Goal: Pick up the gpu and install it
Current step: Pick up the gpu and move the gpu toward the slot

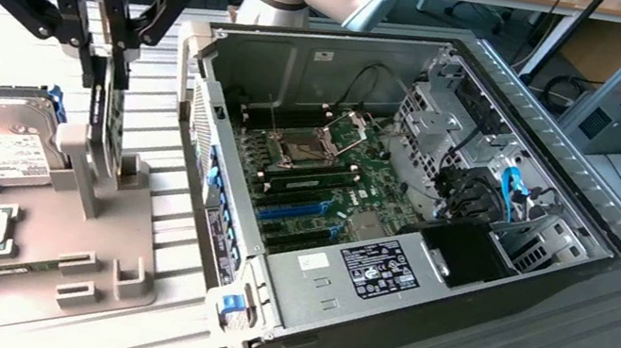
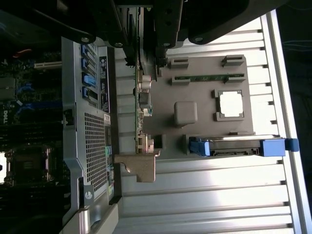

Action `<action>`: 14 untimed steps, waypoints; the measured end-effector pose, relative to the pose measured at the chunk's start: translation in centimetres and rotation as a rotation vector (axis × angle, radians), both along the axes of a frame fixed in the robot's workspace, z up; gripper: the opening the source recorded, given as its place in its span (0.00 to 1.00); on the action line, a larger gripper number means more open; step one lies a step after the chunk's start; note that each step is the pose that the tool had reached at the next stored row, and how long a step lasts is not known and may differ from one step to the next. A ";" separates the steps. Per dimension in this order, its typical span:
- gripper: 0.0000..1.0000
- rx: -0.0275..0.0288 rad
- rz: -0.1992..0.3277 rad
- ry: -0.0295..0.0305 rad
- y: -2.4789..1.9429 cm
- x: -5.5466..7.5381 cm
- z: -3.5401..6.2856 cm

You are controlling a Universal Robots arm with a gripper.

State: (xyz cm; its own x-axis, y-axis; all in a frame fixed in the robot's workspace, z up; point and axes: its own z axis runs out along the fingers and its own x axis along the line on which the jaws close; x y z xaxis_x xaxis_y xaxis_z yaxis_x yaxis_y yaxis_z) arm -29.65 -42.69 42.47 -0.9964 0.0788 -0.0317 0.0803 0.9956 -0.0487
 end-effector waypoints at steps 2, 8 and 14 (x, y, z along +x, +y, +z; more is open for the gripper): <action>0.26 0.0001 0.000 0.0000 0.00 0.0 0.17; 0.26 0.0001 0.000 -0.0001 0.00 0.0 0.49; 0.26 0.0000 0.000 0.0000 0.00 0.0 0.50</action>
State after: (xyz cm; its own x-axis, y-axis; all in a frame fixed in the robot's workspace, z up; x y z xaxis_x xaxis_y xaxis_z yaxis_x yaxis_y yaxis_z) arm -29.64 -42.69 42.97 -0.9964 0.0788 -0.0317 0.0803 0.9956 -0.0487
